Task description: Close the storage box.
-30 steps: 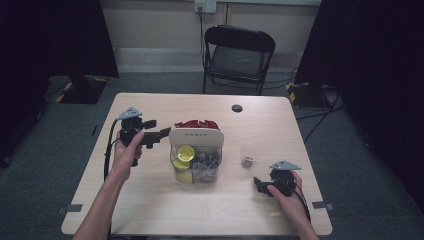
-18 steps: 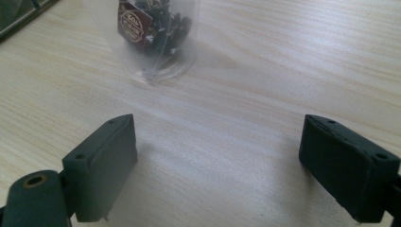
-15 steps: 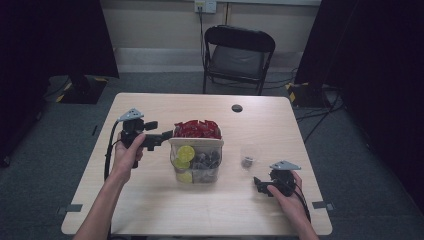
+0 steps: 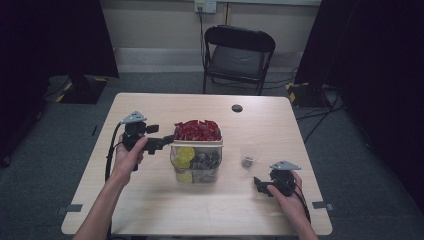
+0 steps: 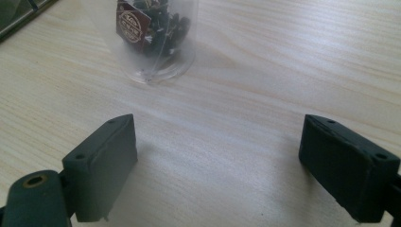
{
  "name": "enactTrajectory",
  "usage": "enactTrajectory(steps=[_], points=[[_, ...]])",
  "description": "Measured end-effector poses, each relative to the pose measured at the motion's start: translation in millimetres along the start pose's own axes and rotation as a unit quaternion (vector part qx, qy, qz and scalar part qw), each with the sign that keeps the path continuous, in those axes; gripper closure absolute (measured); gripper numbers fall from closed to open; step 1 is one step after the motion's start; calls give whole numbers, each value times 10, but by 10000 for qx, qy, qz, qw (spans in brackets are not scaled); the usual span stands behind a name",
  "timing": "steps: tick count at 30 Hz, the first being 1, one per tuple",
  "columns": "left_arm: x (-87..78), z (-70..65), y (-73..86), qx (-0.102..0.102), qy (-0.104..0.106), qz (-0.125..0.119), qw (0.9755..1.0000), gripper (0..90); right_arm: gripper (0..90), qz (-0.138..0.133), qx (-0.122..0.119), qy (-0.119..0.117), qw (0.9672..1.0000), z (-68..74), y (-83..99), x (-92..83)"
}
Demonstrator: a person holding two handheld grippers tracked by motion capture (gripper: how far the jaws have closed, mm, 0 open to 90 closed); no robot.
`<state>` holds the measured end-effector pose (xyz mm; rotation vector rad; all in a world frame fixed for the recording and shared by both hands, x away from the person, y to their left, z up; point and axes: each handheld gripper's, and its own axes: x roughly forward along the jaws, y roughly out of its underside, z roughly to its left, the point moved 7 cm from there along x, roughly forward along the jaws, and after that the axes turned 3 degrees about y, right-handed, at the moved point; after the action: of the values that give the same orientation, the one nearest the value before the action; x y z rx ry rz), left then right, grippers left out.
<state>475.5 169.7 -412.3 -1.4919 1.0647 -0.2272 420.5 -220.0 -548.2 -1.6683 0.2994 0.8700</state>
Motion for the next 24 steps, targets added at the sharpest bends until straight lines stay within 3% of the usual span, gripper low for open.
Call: enactTrajectory(steps=[24], points=[[0, 46, 212, 72, -43, 400, 9992, 158, 116, 1, 16, 13, 10000, 1, 1, -1]])
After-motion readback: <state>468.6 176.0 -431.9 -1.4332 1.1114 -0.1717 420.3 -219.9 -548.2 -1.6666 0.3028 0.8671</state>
